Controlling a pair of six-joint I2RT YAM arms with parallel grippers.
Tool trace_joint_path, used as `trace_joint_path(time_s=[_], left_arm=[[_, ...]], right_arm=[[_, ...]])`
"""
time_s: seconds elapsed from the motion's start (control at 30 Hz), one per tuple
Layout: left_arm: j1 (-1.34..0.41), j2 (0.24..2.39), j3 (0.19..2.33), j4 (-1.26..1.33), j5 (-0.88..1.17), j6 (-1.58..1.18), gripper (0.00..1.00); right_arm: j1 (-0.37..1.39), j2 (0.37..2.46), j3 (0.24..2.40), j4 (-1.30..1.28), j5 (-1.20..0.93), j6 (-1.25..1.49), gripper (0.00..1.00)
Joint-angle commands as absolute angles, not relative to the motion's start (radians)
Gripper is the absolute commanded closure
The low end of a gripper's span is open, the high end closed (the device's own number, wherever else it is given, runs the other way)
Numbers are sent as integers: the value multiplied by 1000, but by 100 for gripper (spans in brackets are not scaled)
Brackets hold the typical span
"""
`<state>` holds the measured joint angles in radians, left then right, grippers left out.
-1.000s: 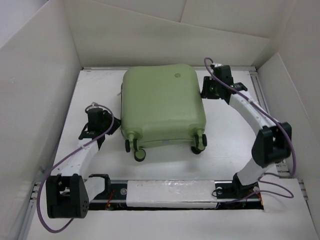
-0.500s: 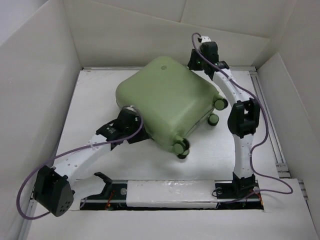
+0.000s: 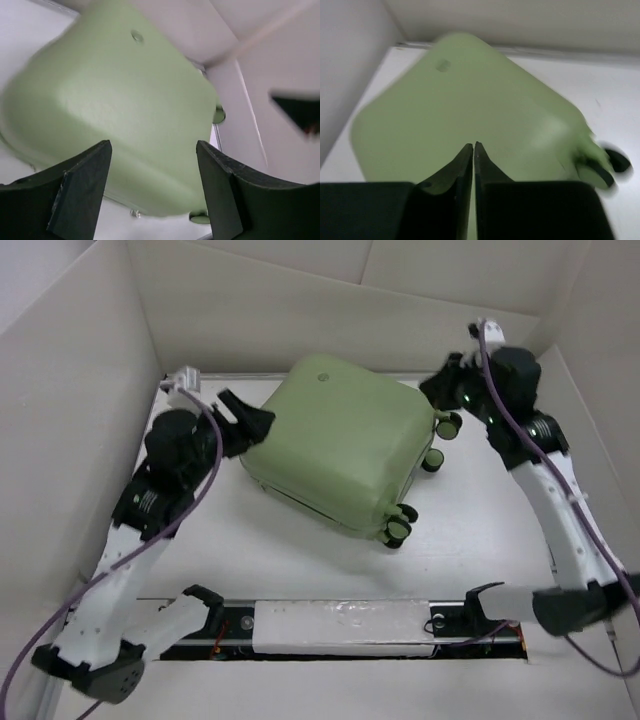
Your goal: Pack the luggage
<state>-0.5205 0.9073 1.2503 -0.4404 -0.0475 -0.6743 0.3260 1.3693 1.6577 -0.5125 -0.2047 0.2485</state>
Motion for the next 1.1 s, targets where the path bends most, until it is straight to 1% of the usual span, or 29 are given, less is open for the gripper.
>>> trace_joint_path(time_s=[0.0, 0.03, 0.07, 0.1, 0.13, 0.17, 0.2, 0.23, 0.27, 0.3, 0.33, 0.37, 0.4, 0.5, 0.53, 0.57, 0.63, 0.67, 0.7, 0.73, 0.77, 0.8, 0.83, 0.87, 0.9, 0.93, 1.0, 1.03, 1.07], left_arm=[[-285, 1195, 1365, -306, 74, -673, 36], [-231, 1256, 1402, -289, 244, -673, 39], [-180, 1313, 1437, -253, 317, -714, 40], [-140, 1371, 1513, -233, 384, -715, 42], [-97, 1487, 1561, -233, 414, -715, 44], [-88, 1543, 1606, -257, 347, -715, 44], [-75, 1595, 1644, -276, 336, -715, 44], [-55, 1696, 1699, -276, 336, -715, 44], [-55, 1742, 1721, -276, 310, -715, 45], [-40, 1787, 1735, -288, 319, -730, 45], [-40, 1833, 1767, -288, 343, -730, 45], [-31, 1923, 1788, -314, 357, -730, 45], [-31, 1954, 1804, -340, 379, -712, 45], [-80, 1982, 1758, -370, 374, -645, 46], [-89, 1961, 1718, -351, 374, -632, 46], [-89, 1933, 1604, -333, 374, -623, 46], [-100, 1808, 1461, -267, 411, -623, 50], [-100, 1755, 1312, -243, 420, -623, 50], [-109, 1647, 1245, -229, 420, -606, 51], [-109, 1593, 1191, -238, 420, -595, 51], [-124, 1538, 1139, -253, 420, -595, 53], [-146, 1479, 1026, -253, 420, -585, 53], [-223, 1362, 979, -268, 410, -584, 53], [-276, 1312, 950, -293, 362, -584, 53], [-323, 1269, 931, -380, 330, -584, 52], [-378, 1179, 922, -437, 290, -609, 52], [-379, 1058, 933, -562, 162, -636, 52], [-364, 995, 969, -593, 116, -650, 45], [-312, 888, 995, -616, 80, -661, 41]], right_arm=[[278, 1176, 1395, -572, -80, 281, 95], [258, 1129, 1337, -572, -80, 290, 100], [223, 1088, 1234, -581, -69, 290, 100], [209, 1022, 1189, -597, -69, 290, 100], [196, 997, 1149, -597, -69, 290, 100], [186, 979, 1113, -607, -81, 290, 100], [175, 965, 1051, -607, -90, 290, 100], [175, 944, 1023, -607, -91, 302, 99], [175, 943, 997, -589, -91, 314, 96], [175, 943, 974, -569, -107, 314, 88], [175, 943, 948, -552, -121, 314, 87], [175, 977, 948, -507, -136, 324, 85], [175, 1000, 936, -474, -153, 324, 83], [187, 1119, 959, -355, -207, 333, 83], [213, 1153, 971, -322, -218, 333, 83], [224, 1190, 1006, -292, -227, 345, 83], [253, 1320, 1067, -233, -262, 356, 83], [268, 1369, 1150, -219, -294, 356, 83], [288, 1469, 1198, -191, -305, 370, 83], [323, 1524, 1254, -190, -322, 379, 83], [340, 1579, 1320, -180, -362, 379, 83], [357, 1635, 1476, -179, -386, 388, 83], [370, 1746, 1565, -192, -409, 388, 82], [389, 1802, 1668, -221, -434, 399, 82], [390, 1853, 1891, -260, -468, 399, 76], [405, 1934, 2001, -361, -468, 388, 73], [405, 1983, 2191, -466, -441, 345, 64], [405, 1996, 2315, -516, -430, 328, 52], [405, 1984, 2342, -593, -413, 296, 47]])
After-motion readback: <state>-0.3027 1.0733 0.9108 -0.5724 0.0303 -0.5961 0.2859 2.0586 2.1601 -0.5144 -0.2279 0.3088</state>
